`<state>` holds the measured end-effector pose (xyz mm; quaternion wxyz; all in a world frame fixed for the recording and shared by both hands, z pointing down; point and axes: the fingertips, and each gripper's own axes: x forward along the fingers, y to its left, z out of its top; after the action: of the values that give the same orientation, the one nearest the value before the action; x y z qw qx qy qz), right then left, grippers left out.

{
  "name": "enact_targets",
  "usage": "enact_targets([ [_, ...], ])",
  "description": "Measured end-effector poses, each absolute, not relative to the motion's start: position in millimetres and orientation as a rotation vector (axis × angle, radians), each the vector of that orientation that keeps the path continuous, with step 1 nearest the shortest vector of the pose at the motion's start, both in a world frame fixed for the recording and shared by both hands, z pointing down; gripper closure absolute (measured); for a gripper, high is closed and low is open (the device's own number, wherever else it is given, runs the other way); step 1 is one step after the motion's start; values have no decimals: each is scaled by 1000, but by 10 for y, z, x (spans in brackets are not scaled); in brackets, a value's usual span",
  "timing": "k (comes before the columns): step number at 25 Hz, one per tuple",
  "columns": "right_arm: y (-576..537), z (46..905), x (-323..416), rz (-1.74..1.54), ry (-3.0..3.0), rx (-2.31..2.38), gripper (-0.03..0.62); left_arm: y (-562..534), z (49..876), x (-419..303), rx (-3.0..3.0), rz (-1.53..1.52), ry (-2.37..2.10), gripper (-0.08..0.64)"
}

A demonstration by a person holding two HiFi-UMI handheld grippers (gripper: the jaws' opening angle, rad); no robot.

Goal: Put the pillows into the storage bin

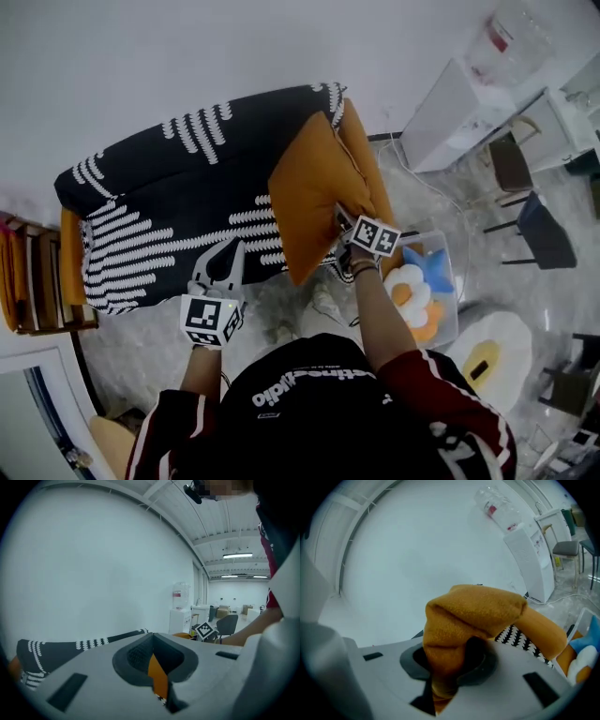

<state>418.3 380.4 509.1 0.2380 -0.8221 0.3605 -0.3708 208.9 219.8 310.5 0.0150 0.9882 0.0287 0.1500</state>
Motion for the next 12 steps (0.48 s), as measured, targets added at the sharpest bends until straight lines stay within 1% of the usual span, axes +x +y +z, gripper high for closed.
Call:
enact_targets([
  [5, 3881, 4674, 3924, -971, 1030, -2316, 502, 2111, 2805, 1847, 3091, 325, 69, 555],
  [12, 4070, 4217, 3385, -907, 1034, -2384, 505, 2079, 2473, 1519, 3087, 171, 109, 555],
])
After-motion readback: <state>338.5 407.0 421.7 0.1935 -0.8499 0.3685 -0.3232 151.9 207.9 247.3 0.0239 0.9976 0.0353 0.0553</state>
